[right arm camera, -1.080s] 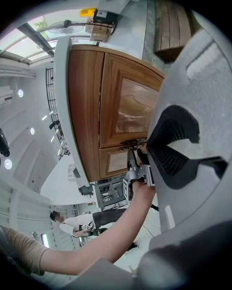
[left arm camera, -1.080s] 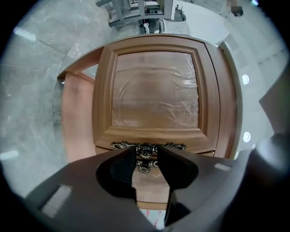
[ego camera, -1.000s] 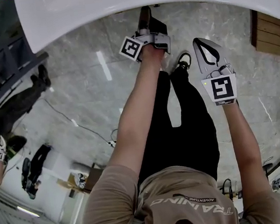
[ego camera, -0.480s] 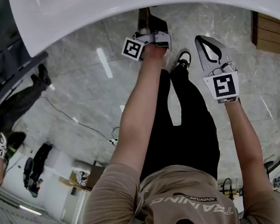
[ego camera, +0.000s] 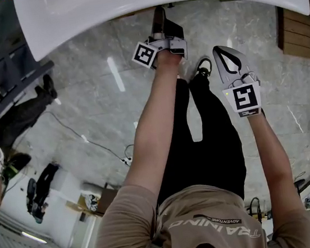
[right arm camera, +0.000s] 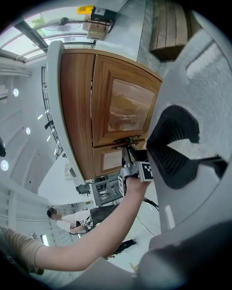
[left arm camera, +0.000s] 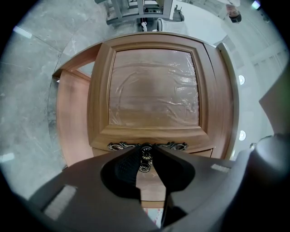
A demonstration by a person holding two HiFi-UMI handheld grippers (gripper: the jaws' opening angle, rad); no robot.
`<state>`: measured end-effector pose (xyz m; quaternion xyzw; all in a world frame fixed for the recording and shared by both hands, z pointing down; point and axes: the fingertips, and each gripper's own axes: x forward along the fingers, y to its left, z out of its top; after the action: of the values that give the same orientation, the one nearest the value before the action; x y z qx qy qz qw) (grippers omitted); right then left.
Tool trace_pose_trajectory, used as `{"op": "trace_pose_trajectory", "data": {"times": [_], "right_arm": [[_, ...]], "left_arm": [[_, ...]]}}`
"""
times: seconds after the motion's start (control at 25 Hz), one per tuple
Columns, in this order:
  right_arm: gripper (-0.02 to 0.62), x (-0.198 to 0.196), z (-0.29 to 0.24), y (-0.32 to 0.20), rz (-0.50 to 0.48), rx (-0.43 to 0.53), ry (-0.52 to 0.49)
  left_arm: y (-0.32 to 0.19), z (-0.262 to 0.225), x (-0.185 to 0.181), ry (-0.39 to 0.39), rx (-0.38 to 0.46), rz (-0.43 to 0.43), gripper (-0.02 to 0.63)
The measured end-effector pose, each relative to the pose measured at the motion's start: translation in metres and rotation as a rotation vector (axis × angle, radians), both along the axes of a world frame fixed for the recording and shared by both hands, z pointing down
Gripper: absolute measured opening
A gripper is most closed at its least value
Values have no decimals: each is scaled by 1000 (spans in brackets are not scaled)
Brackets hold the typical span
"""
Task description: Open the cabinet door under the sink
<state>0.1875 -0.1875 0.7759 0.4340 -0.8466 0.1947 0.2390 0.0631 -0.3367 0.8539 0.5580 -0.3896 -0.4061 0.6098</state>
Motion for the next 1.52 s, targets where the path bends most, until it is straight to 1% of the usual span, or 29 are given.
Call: {"op": "trace_pose_trajectory", "data": {"times": [0.16,0.32,0.44,0.64,0.84,0.92,1.04,1.2,1.28,1.52], "right_arm": [[2,-4,2,8,-8,-5,1],[2,-11,-2,13,-23,0,9],[2,-9,-3,16,-11,6,17],[2,-8,4,24,22,0,34],[2,-24,6,43,67,-50,-17],[2,-29,11,49,71,-68,-19],[2,-40,13,51,71,-66,-13],[2,-54,8,54,74,-59,-10],[2,-60,2,51,78,-48,-14],[2,-72,-6,39,80,-23,-5]], "left_arm": [[5,2,2,-7,11,34,100],[16,2,-6,-9,20,43,99],[21,3,-9,-13,23,60,99],[40,2,-10,-22,42,132,98],[64,6,-21,-26,53,185,100],[66,6,-23,-27,69,210,99],[66,3,-24,-27,94,269,98],[80,4,-30,-21,79,317,98],[87,6,-36,-26,77,333,98],[109,9,-46,-9,63,385,98]]}}
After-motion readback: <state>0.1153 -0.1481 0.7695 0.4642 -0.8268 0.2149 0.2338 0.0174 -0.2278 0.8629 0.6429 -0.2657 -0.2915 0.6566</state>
